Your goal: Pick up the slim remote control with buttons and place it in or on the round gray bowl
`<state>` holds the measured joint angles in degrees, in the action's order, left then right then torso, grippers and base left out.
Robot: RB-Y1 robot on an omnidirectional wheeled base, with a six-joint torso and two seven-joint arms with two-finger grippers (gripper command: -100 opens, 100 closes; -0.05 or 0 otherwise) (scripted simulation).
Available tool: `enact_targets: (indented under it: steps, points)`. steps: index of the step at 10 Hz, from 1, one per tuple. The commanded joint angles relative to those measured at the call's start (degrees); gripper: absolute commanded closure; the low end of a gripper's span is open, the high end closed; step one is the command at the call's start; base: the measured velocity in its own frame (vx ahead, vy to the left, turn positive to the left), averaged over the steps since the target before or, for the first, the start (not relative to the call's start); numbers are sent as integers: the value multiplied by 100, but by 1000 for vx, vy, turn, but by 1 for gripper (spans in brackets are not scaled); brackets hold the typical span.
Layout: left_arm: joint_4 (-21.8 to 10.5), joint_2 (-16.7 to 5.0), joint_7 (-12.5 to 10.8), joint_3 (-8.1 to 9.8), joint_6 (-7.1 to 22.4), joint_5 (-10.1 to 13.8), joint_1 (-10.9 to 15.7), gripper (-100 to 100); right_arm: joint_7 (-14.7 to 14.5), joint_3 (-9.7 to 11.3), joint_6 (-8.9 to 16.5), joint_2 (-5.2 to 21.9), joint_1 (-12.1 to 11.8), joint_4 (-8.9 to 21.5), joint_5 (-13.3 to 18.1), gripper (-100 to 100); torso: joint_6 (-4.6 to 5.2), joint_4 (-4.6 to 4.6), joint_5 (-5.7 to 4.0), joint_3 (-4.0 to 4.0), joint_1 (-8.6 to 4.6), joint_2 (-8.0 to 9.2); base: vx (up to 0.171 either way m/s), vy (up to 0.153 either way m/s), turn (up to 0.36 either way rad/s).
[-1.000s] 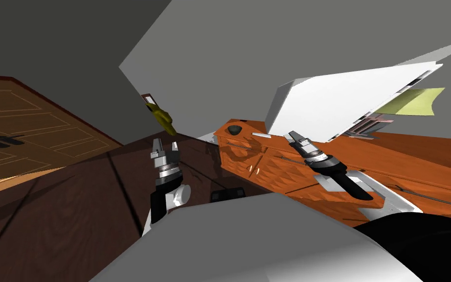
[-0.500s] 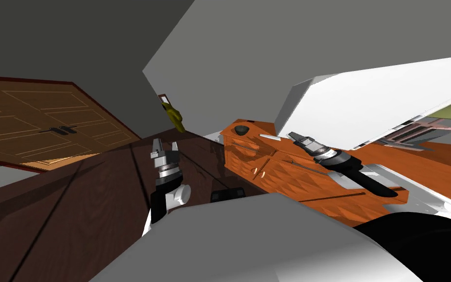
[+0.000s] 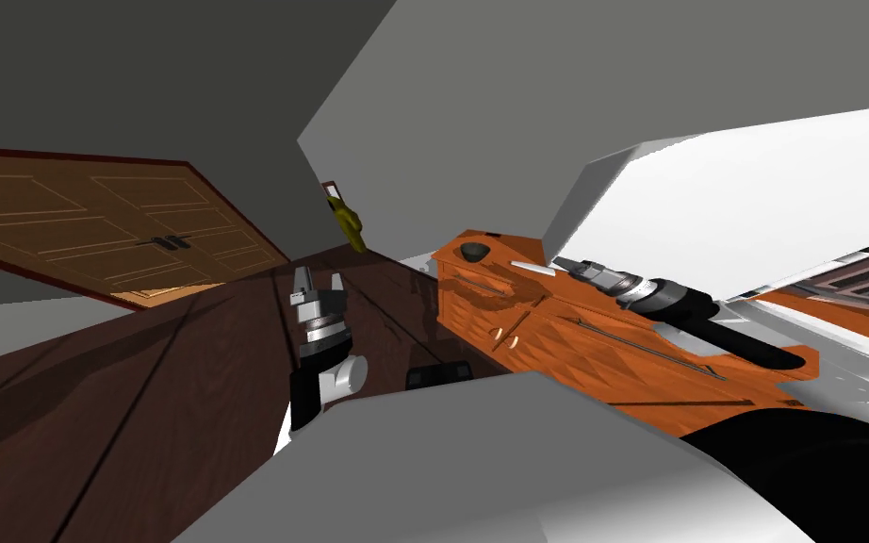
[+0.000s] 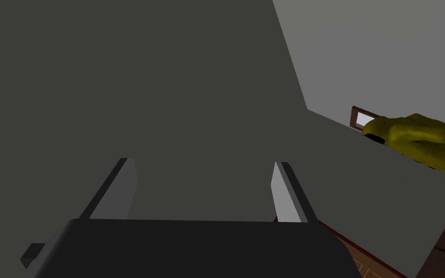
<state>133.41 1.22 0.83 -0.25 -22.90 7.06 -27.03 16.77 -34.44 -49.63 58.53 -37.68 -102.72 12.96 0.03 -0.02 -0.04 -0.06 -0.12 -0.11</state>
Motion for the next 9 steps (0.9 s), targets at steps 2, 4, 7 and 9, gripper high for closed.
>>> enact_targets:
  steps: [2,4,7,9]
  points:
    - [0,0,0,0,0,0,-1,0,176,-174,-280,458,-125,331,379,-100,3,0,0,0,-1,0,23,-1,185]
    - [0,0,0,1,0,0,-1,0,276,-258,-457,821,-207,560,648,-100,4,-1,0,-2,-1,-3,30,-3,165]
    - [0,0,0,1,0,0,-1,0,370,-325,-632,1255,-290,788,973,-100,7,0,-1,0,-1,0,26,-6,93]
    - [0,0,0,1,0,0,-1,0,459,-374,-805,1563,-377,1014,1239,-100,5,-1,-1,-2,-2,-4,36,-12,140]
